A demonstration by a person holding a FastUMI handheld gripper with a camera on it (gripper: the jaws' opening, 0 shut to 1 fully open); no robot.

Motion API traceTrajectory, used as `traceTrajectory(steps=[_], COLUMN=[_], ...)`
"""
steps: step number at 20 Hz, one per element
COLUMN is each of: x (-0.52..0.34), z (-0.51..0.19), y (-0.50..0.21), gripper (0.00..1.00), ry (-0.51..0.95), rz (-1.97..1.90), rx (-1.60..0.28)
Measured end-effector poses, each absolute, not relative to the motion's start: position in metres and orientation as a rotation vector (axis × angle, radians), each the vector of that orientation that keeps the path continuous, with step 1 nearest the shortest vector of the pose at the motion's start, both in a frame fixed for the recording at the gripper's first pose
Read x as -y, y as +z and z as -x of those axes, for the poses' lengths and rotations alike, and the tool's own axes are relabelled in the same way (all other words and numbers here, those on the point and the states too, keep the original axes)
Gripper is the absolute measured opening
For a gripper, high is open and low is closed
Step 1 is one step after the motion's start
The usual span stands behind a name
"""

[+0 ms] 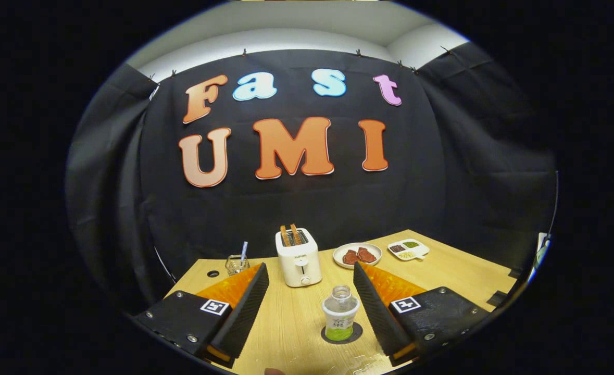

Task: Take the bottle from table, then pour the juice into the cup, finally place the bottle on the coaster

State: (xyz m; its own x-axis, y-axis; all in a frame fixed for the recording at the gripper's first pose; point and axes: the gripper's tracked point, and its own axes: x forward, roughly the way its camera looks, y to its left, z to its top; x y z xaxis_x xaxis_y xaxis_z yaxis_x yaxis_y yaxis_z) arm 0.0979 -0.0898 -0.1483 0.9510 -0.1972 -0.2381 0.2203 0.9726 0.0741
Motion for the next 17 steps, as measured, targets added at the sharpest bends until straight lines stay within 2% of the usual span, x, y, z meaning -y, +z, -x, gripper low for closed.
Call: traceTrajectory(steps=[4, 8, 17], x=[0.038, 0.014, -0.030], z=[-0.067, -0.032, -0.002], y=[-0.106, -0.081, -0.082], gripper=[0.97, 0.97, 0.97], ry=[-0.103, -0.060, 0.023], rz=[-0.166, -0.173, -0.088], rx=[-0.172, -0.109, -0.080])
